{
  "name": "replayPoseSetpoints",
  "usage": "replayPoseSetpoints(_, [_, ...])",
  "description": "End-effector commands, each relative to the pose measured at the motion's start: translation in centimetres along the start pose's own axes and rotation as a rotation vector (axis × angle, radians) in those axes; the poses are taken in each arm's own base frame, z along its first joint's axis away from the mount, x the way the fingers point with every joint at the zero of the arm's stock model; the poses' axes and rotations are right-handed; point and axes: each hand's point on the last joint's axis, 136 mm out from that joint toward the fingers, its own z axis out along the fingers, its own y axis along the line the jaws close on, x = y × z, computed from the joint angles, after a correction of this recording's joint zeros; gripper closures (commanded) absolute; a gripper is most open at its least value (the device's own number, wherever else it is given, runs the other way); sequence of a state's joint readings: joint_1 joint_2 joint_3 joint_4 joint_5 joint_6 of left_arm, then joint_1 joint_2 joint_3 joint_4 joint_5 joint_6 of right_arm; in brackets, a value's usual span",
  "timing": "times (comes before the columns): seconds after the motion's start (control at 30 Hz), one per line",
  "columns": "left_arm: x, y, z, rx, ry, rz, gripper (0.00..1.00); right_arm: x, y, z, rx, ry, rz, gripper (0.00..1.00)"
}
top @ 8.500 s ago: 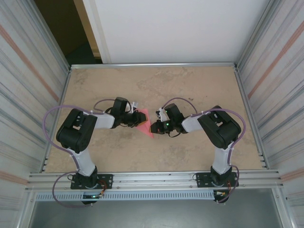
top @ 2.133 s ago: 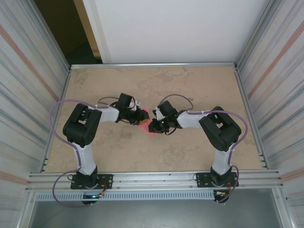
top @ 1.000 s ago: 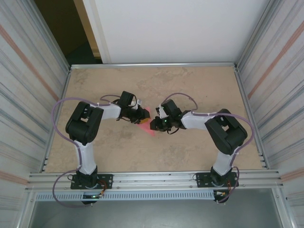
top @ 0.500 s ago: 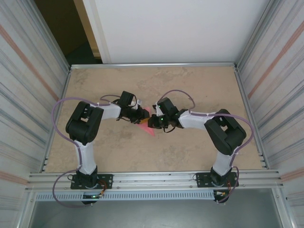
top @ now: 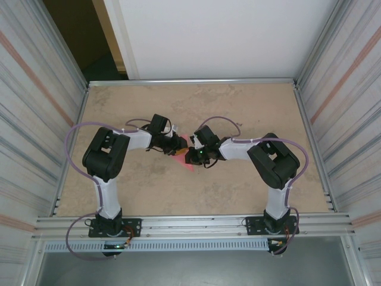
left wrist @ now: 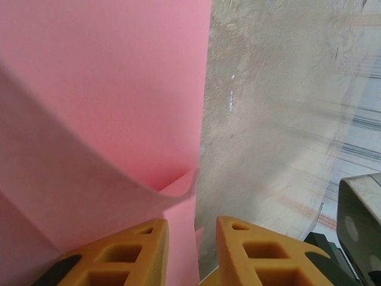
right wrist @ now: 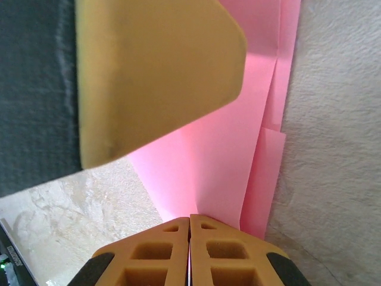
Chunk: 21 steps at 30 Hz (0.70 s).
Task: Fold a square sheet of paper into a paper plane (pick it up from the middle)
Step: Fourth fold the wing at the center of the table.
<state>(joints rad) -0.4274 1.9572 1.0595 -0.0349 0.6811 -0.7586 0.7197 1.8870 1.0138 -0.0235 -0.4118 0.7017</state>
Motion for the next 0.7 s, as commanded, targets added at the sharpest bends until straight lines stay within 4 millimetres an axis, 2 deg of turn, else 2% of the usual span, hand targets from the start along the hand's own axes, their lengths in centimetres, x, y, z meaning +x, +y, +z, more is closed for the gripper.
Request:
replayPoseSetpoints(0.0, [1.0,2.1,0.7,-0.069,0.044,-0.037,0.71,1.0,-1.4,0.4,0.042,0.036,0.016,0.92])
replayPoseSetpoints(0.17, [-0.2,-1.1,-0.8,0.003,0.007,0.034,0.68,1.4,-2.2,0.4,0.069,0.040,0.032,0.92])
replayPoseSetpoints(0.23, [-1.0,-3.0,-2.1,0.046,-0.032,0.086,0.67,1.6,-2.6,0.4,0.081,0.041,0.040,0.92])
replayPoseSetpoints(0.33, [-2.0,-4.6,-3.8,0.082,-0.090,0.144,0.66,1.7,-3.2,0.4,0.094,0.044,0.053,0.93])
replayPoseSetpoints(0.47, [-2.3,-4.6,-4.5,0.094,-0.120,0.179,0.68,2.0,-3.6,0.4,0.108,0.053,0.063,0.93])
replayPoseSetpoints(0.67, [-1.5,-2.2,-3.5,0.050,-0.100,0.164,0.75,2.2,-4.0,0.3,0.128,0.062,0.071,0.94])
